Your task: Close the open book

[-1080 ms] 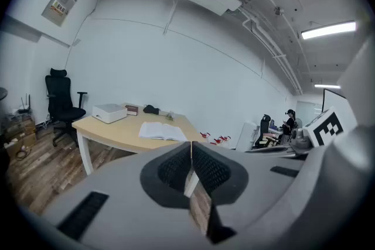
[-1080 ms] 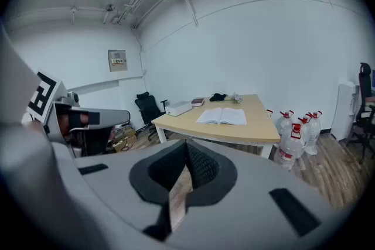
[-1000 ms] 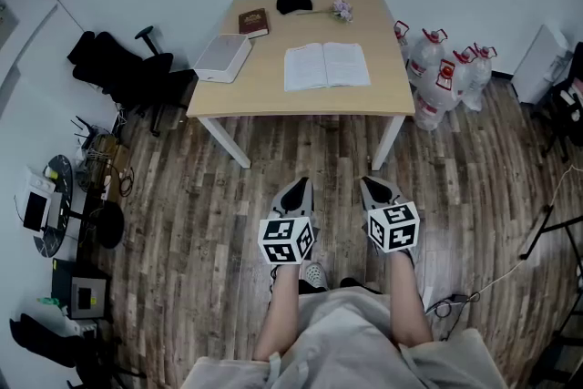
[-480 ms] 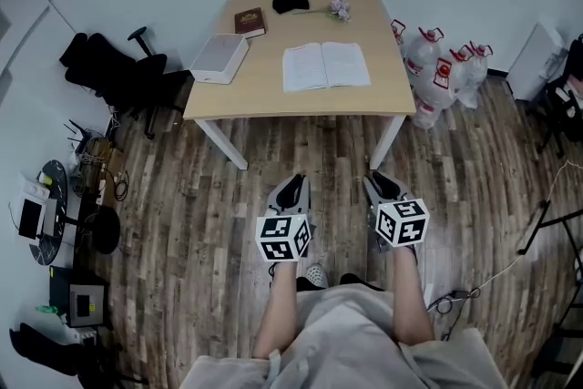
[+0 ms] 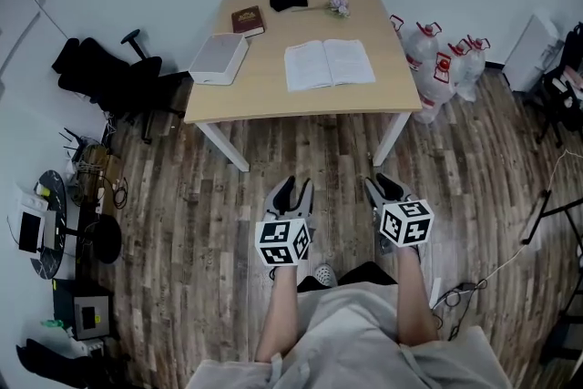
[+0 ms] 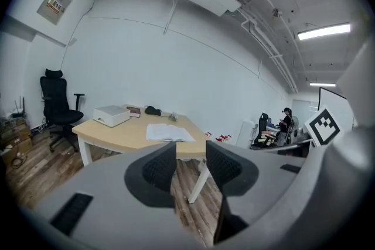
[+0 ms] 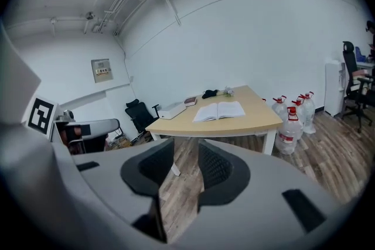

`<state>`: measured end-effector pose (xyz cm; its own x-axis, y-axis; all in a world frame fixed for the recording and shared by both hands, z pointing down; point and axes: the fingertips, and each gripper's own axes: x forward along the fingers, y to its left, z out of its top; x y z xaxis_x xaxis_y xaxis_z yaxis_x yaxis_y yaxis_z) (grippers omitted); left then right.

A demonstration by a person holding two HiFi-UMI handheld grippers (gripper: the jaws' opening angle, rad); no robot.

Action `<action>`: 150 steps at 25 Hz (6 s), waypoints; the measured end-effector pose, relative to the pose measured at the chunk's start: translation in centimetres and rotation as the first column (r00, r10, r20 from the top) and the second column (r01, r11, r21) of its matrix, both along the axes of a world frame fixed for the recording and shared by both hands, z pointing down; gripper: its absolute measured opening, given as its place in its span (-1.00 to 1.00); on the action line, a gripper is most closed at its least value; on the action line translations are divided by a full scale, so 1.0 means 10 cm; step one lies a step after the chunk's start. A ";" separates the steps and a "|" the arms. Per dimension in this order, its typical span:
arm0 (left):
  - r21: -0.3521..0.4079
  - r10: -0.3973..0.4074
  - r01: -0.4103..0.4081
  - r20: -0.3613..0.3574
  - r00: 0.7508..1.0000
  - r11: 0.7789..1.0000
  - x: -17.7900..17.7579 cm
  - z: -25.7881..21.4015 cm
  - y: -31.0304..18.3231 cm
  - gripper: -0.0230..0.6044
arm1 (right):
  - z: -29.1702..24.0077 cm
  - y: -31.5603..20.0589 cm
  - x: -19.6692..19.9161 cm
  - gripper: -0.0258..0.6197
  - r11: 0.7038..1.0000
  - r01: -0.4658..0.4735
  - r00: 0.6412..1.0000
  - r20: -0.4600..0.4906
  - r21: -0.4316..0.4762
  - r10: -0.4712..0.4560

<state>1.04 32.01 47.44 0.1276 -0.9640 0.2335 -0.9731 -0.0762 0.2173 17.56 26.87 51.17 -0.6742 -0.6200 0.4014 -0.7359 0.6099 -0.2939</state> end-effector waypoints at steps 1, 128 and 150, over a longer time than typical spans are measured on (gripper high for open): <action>0.001 0.002 -0.002 -0.008 1.000 1.000 -0.03 0.02 0.01 -0.41 | 0.04 0.01 -0.02 -0.50 1.000 -0.007 1.000 0.001 -0.008 0.007; -0.198 0.263 -0.268 -0.055 0.963 0.943 -1.89 0.65 -5.44 -0.44 | 2.08 -4.84 -1.14 -0.33 0.437 -0.140 0.349 0.369 -0.888 0.861; -0.247 0.123 -0.134 -0.061 0.991 0.960 -2.14 0.80 -5.17 -0.44 | 2.14 -4.85 -1.13 -0.73 0.276 -0.430 0.439 0.068 -0.860 0.896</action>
